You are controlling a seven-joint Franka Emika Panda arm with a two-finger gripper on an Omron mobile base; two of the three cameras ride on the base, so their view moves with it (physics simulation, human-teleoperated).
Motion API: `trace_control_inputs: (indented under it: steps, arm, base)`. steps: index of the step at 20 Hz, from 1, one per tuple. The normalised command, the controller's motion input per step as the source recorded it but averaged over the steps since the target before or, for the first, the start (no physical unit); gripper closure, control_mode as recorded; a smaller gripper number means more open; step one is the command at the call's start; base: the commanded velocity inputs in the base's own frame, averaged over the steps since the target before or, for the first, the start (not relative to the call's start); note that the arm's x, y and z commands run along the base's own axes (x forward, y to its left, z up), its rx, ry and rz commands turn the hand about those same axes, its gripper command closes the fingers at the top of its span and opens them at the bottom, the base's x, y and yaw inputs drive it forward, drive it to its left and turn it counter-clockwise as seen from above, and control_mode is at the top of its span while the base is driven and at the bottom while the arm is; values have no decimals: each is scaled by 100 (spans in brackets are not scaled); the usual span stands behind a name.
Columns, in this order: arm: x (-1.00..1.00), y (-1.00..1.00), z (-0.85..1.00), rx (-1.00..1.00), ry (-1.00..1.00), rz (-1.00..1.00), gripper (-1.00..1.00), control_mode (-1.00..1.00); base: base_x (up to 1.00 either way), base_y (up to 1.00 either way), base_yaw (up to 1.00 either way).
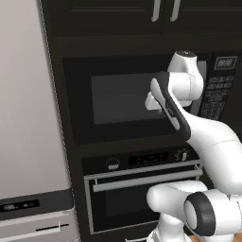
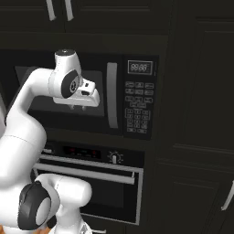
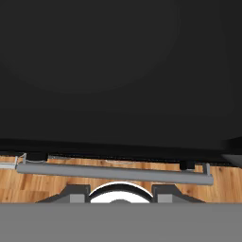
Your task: Take the baked cake out of the oven and place it on the plate for cooling. Then close the oven door.
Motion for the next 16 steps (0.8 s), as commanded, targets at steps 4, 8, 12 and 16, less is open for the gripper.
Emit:
trace_control_inputs:
  steps: [4,8,12,16]
  arm:
    - [0,0,0,0,0,0,-100,100]
    - [0,0,0,0,0,0,-100,100]
    - [0,0,0,0,0,0,-100,100]
    - [0,0,0,0,0,0,-100,100]
  base:
    - [0,0,0]
    - [0,0,0]
    - [0,0,0]
    - [-3,0,0]
